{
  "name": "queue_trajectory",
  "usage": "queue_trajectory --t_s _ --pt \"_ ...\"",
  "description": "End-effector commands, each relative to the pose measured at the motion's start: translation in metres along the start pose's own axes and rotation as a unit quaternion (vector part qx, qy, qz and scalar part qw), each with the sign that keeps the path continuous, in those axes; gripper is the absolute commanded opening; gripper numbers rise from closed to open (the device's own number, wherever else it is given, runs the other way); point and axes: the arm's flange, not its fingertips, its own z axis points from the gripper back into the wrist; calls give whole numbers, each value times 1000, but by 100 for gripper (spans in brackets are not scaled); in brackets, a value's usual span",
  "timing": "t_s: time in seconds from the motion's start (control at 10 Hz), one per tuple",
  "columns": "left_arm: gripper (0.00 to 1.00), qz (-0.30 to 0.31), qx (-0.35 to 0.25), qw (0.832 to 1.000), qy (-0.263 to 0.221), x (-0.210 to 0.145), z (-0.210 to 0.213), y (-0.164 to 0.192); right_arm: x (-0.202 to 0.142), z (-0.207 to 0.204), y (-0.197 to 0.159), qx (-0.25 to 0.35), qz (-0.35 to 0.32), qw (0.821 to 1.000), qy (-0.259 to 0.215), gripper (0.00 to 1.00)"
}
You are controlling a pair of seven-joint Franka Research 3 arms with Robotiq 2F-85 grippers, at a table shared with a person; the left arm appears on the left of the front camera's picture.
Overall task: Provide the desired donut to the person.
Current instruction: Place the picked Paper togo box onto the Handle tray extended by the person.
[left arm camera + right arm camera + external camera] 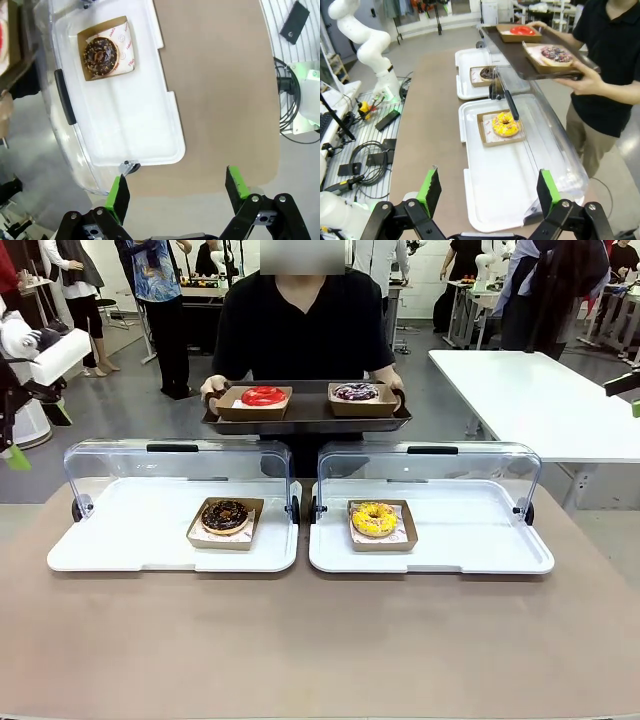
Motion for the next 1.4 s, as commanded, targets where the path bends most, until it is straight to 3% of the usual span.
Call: queue_trajectory --t_s 0.0,0.5,0.6,0.8,1.1,1.2,1.3 --pt "100 6 11 1000 -27 -3 10 -4 0 -1 0 4 3 1000 -3 100" --pt "100 8 10 1000 -18 -2 9 -3 0 -1 0 4 3 1000 -3 100" --pt "100 11 -2 992 -129 -25 14 2 0 -1 0 4 3 1000 -3 100" --pt "100 13 2 936 -352 -84 19 12 0 -1 0 4 3 1000 -3 100" --pt "100 25 30 847 -530 -151 -6 0 0 -1 0 4 3 1000 -3 100" --pt "100 29 38 830 -556 -166 -11 -2 0 -1 0 4 3 1000 -3 100" --pt "100 39 40 824 -564 -178 -17 -1 0 -1 0 4 3 1000 -3 100"
